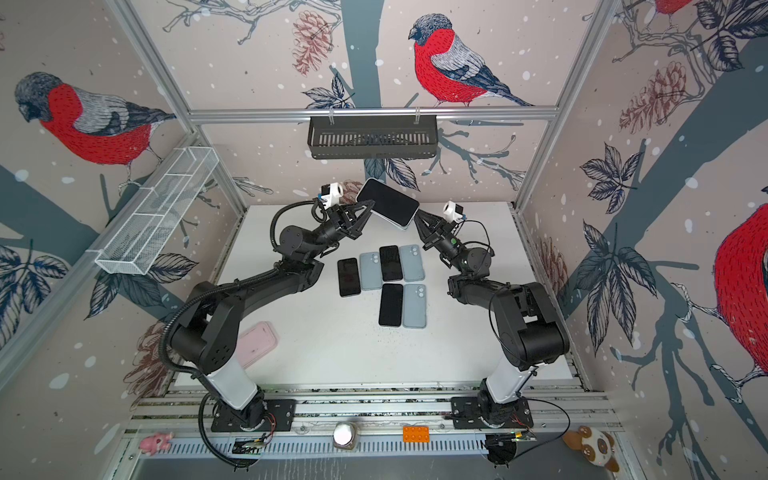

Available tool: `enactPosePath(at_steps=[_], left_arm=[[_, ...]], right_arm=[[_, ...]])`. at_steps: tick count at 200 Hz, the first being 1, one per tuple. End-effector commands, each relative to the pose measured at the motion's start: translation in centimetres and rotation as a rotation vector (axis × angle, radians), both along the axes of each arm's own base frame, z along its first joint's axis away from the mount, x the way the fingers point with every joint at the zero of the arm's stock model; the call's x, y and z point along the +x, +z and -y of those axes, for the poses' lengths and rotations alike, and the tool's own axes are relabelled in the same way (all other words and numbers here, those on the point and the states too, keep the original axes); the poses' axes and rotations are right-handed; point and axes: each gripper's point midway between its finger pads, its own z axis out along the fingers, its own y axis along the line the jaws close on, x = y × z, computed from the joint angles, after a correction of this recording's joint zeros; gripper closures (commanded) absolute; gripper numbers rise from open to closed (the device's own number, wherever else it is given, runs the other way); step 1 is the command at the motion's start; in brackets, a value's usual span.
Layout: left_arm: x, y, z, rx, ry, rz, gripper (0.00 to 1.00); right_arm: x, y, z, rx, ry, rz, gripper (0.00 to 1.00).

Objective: Take the phone out of the phone case
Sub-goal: Remove the phone case from the phone.

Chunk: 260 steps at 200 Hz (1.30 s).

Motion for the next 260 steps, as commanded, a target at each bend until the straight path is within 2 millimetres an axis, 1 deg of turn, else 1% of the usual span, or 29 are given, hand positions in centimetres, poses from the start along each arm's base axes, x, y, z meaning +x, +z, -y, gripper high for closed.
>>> enactPosePath(at_steps=[1,20,30,42,57,66,75,82,105,111,113,115,127,141,157,188,231,260], left_arm=[[-4.8,5.4,-2.4,-0.168,-0.046,0.258,1.0],[-4.7,5.6,-2.2,-0.158,-0.048,0.262,1.0],[-4.6,5.6,-2.2,-0.153,-0.045,0.256,1.0],[-4.4,5.5,-2.2,-0.145,-0.044,0.245,1.0],[-4.1,5.1,-2.1,-0.118,-0.041,0.221,1.0],[-3.8,4.8,-1.9,-0.09,-0.032,0.204,1.0],[-3.4,4.3,-1.9,-0.058,-0.018,0.18,1.0],[-3.1,3.9,-1.8,-0.035,-0.008,0.156,1.0],[-2.4,2.5,-1.1,0.034,-0.015,0.075,1.0],[-2.3,2.1,-0.9,0.05,-0.021,0.057,1.0],[-2.3,2.0,-0.8,0.053,-0.023,0.053,1.0],[-2.2,1.9,-0.8,0.057,-0.024,0.046,1.0],[-2.3,1.5,-0.3,0.074,-0.041,0.022,1.0],[-2.6,1.5,0.2,0.081,-0.057,0.017,1.0],[-2.8,1.5,0.4,0.079,-0.065,0.017,1.0],[-3.2,1.8,0.2,0.064,-0.069,0.024,1.0],[-3.8,1.7,0.3,0.066,-0.072,0.032,1.0],[-4.0,1.8,0.3,0.056,-0.075,0.039,1.0]], right_arm=[[-2.9,3.4,0.8,0.071,0.024,0.193,0.96],[-2.9,3.8,0.8,0.069,0.025,0.204,0.96],[-3.3,4.0,0.9,0.062,0.024,0.22,0.93],[-3.7,4.0,1.3,0.053,0.007,0.234,0.83],[-4.3,3.8,2.2,0.029,-0.035,0.251,0.64],[-4.5,3.3,2.9,0.005,-0.072,0.244,0.56],[-4.8,3.2,3.4,-0.035,-0.107,0.253,0.5],[-4.7,2.7,3.6,-0.081,-0.13,0.243,0.47],[-5.9,3.1,3.6,-0.234,-0.205,0.303,0.4],[-6.3,3.4,3.6,-0.271,-0.227,0.32,0.39],[-6.1,3.2,3.5,-0.284,-0.227,0.312,0.39],[-6.7,3.8,3.5,-0.294,-0.237,0.34,0.39],[-7.2,4.3,3.0,-0.37,-0.262,0.368,0.4],[-8.1,4.9,2.0,-0.442,-0.262,0.414,0.41],[-9.1,5.5,1.1,-0.466,-0.245,0.448,0.43],[-9.1,4.6,1.2,-0.468,-0.235,0.418,0.5],[-9.5,4.8,1.0,-0.446,-0.223,0.428,0.54],[-9.4,4.6,0.9,-0.451,-0.223,0.421,0.55]])
